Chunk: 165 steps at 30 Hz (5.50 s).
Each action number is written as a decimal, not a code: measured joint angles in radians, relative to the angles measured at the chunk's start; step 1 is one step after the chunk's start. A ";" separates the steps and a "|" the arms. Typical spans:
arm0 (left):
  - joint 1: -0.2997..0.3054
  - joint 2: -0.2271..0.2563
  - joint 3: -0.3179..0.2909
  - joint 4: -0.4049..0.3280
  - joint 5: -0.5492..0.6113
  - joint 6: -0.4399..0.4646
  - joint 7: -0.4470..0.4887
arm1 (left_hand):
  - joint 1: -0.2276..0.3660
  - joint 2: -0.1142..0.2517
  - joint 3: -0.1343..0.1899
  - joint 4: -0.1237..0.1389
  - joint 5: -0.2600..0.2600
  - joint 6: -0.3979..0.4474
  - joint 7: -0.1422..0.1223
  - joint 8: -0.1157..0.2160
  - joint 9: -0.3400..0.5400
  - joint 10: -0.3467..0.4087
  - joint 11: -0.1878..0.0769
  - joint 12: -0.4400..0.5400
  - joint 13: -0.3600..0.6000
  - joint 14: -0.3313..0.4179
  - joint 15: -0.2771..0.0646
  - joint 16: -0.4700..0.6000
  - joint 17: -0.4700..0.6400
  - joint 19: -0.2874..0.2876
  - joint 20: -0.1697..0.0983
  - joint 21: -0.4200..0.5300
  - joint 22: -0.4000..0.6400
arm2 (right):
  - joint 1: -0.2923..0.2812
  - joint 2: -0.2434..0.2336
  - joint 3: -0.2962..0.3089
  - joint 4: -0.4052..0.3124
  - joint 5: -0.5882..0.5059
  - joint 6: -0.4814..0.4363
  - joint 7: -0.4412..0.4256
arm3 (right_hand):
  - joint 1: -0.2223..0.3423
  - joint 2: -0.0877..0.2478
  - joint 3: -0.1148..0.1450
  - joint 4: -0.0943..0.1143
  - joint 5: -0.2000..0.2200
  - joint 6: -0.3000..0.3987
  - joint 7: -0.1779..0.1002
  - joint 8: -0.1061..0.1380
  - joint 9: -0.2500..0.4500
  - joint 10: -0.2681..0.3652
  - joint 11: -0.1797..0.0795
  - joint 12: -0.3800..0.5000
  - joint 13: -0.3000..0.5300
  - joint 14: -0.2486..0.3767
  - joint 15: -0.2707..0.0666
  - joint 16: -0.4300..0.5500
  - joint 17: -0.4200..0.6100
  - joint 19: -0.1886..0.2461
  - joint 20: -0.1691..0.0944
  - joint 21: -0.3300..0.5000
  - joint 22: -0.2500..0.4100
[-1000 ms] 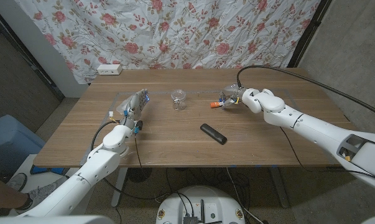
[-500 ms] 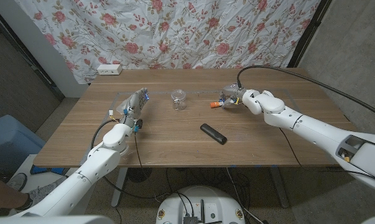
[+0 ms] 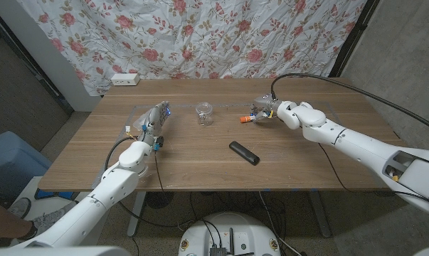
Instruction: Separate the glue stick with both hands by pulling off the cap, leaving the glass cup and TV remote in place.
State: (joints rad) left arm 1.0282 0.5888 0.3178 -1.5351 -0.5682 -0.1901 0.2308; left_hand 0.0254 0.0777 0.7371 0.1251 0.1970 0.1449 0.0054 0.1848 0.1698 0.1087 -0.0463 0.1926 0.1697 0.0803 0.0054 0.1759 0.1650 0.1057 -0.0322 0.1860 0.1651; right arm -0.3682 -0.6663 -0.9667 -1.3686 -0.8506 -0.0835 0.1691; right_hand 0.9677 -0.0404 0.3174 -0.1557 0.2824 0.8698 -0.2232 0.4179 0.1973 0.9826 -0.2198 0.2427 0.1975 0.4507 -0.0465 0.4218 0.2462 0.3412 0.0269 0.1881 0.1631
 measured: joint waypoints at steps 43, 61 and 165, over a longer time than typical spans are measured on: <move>0.044 0.019 -0.015 -0.093 0.036 0.016 0.070 | 0.000 0.000 0.004 0.004 0.000 0.000 0.000 0.000 0.000 0.000 0.000 0.000 0.000 0.000 0.000 0.000 0.000 0.000 0.000 0.000 0.000 | -0.048 -0.055 0.073 -0.128 0.057 -0.027 0.019 | 0.031 0.043 -0.017 0.005 -0.027 0.075 0.026 0.014 -0.004 0.075 0.004 -0.019 0.005 -0.013 0.002 0.007 0.001 0.012 -0.005 0.000 0.000; 0.081 0.052 -0.022 -0.210 0.079 0.070 0.109 | 0.053 0.019 0.010 -0.128 -0.016 0.058 -0.026 0.004 0.000 0.051 -0.021 0.000 0.000 0.022 -0.015 0.000 -0.002 0.024 -0.005 0.000 -0.002 | -0.131 -0.101 0.149 -0.279 0.073 -0.104 0.017 | 0.027 0.047 -0.031 0.011 -0.031 0.075 0.026 0.006 -0.005 0.082 0.003 -0.027 0.005 -0.028 0.005 0.003 0.000 0.027 0.009 0.001 0.000; -0.238 0.087 0.203 -0.141 0.270 0.101 -0.255 | 0.509 -0.246 -0.023 -0.317 -0.015 0.176 -0.099 0.031 0.005 0.208 -0.122 0.009 0.005 0.029 -0.036 0.002 0.000 0.025 -0.004 -0.008 -0.002 | -0.322 -0.149 0.279 -0.486 -0.016 -0.117 -0.184 | 0.038 0.043 -0.042 0.005 -0.027 0.080 0.021 -0.033 -0.004 0.091 0.002 -0.040 0.009 -0.013 -0.002 -0.012 -0.007 0.027 -0.002 -0.003 0.000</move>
State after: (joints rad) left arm 0.7905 0.6761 0.5210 -1.6760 -0.2981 -0.0894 -0.0244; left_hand 0.5347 -0.1680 0.7144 -0.1923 0.1816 0.3208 -0.0940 0.2160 0.1745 0.3164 -0.1679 0.2014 0.1746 0.1092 -0.0303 0.1781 0.1653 0.1307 -0.0357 0.1784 0.1631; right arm -0.6897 -0.8157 -0.6879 -1.8547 -0.8664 -0.2005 -0.0152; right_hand 1.0055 0.0024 0.2757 -0.1505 0.2555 0.9502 -0.2025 0.3847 0.1931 1.0734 -0.2178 0.2029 0.2070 0.4379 -0.0483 0.4093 0.2396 0.3678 0.0249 0.1850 0.1633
